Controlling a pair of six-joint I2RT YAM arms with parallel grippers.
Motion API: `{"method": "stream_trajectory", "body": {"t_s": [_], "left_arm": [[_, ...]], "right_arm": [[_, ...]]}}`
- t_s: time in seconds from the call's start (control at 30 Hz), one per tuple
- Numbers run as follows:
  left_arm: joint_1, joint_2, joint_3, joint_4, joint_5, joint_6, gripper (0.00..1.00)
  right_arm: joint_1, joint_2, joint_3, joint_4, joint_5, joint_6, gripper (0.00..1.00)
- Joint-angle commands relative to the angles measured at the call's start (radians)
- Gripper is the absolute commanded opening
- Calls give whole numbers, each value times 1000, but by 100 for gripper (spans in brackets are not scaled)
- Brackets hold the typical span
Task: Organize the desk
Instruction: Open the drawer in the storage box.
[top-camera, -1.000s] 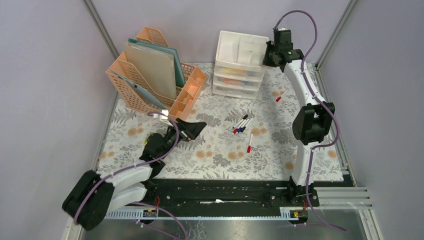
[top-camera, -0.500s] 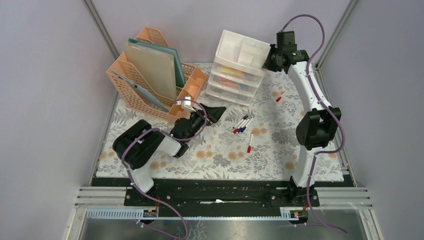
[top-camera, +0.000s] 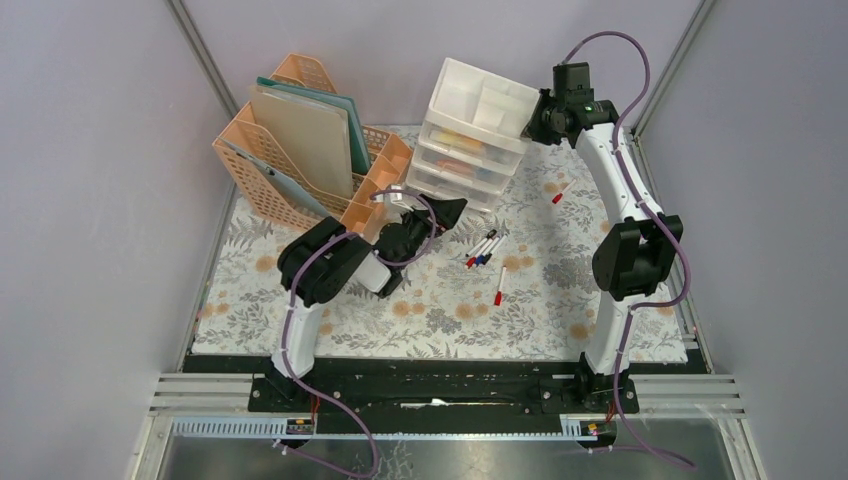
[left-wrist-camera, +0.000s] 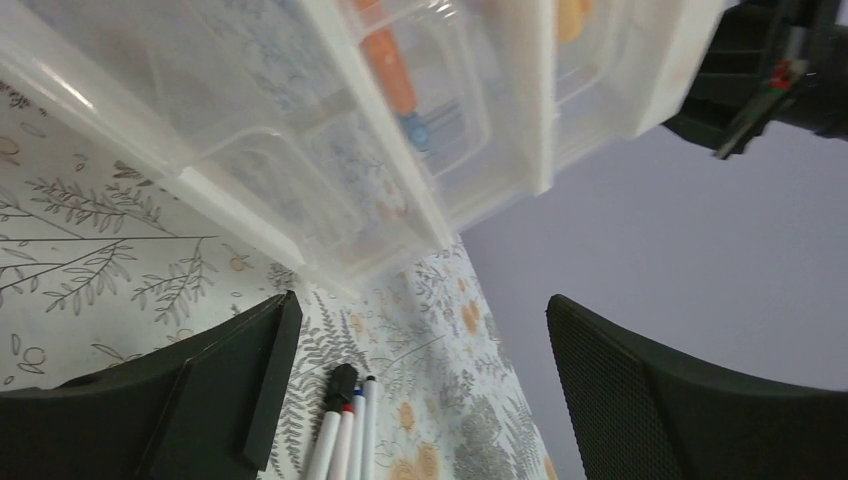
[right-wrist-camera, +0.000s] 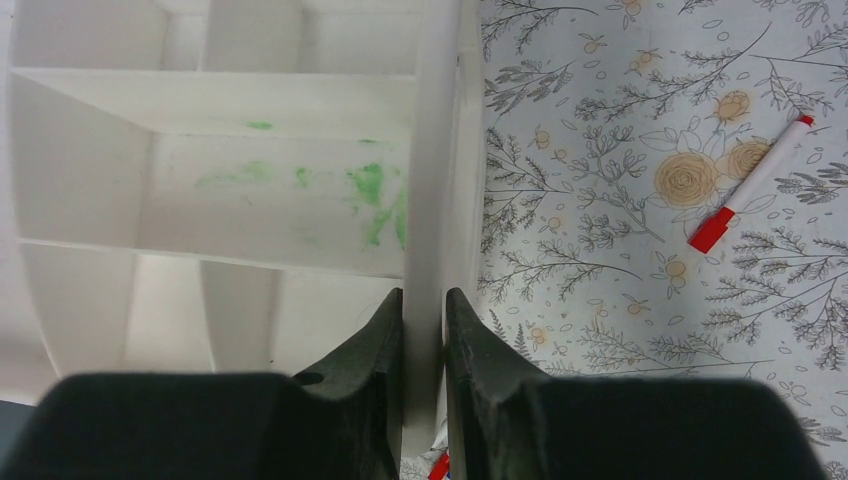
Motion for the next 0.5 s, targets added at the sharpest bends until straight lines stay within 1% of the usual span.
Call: {"method": "stream_trajectory", "body": {"t_s": [0.0, 0.13, 0.37, 0.47], "left_arm": [[-3, 54, 77, 138, -57, 6, 98], [0, 83, 123, 141, -61, 32, 98], [22, 141, 193, 150, -49, 17, 86], [34, 155, 204, 152, -54, -8, 86]], "right_arm": [[3, -120, 52, 113, -128, 109, 0], [2, -120, 60, 106, -137, 107, 0], [3, -120, 59, 99, -151, 106, 0], [3, -122, 59, 96, -162, 108, 0]]}}
